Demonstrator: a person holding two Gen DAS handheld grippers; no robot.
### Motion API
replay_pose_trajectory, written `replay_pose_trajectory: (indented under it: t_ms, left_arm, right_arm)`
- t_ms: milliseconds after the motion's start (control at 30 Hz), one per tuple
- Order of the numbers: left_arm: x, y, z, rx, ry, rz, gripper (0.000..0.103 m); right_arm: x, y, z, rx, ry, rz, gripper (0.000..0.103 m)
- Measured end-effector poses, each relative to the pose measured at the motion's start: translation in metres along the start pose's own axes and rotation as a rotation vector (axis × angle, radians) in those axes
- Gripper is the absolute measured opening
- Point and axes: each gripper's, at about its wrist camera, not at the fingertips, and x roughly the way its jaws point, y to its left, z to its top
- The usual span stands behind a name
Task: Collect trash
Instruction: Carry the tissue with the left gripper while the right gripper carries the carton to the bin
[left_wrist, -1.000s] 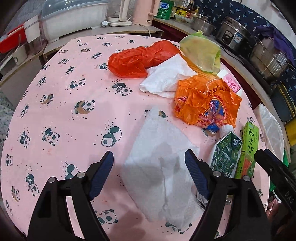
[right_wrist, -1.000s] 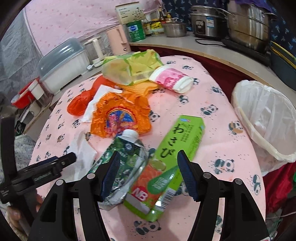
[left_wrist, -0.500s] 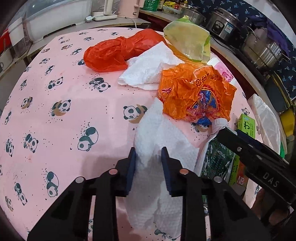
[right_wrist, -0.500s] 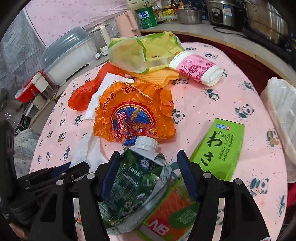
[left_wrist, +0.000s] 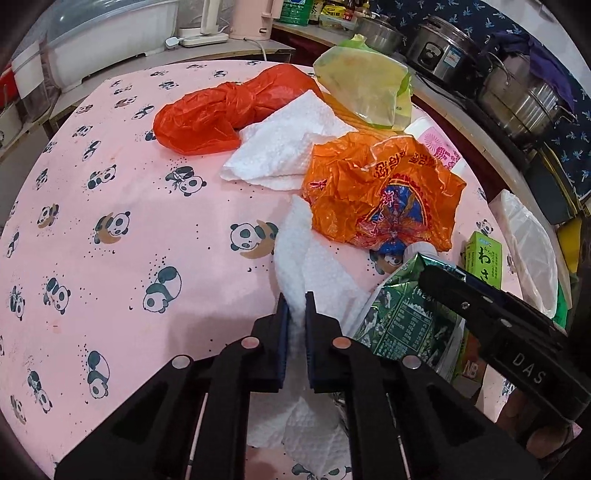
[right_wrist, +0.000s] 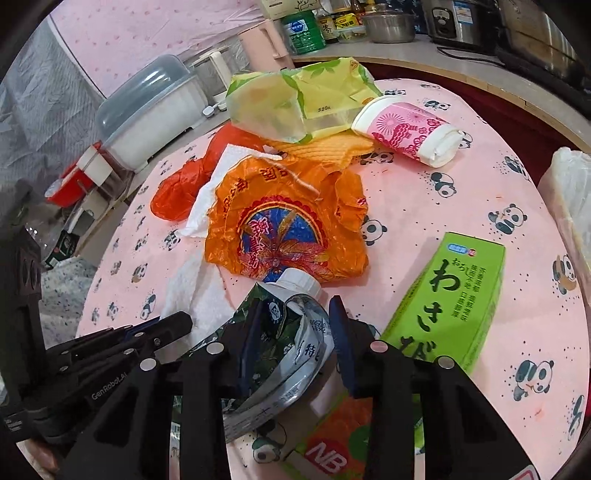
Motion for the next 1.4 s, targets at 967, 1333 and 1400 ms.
replay_pose_trajectory:
  t_ms: [967,1333,1400]
  left_arm:
    - [-0.078,-0.129,0.045,0.178,-0.187,-0.138,0.007]
    - [-0.056,-0.235,0.065,0.324,-0.167,-0.263,0.007]
    - [-0.049,-0.252,0.068,0.341,-0.154,-0.291,0.007]
  right_arm:
    - [-0.156,-0.071,0.018,0.109,-0.371,-0.204,0.024]
    - [-0.202,-0.162,0.01,0.268,-0.458,-0.361,0.024]
    - [-0.209,-0.18,0.007,0.299,-0.468,-0.389,0.024]
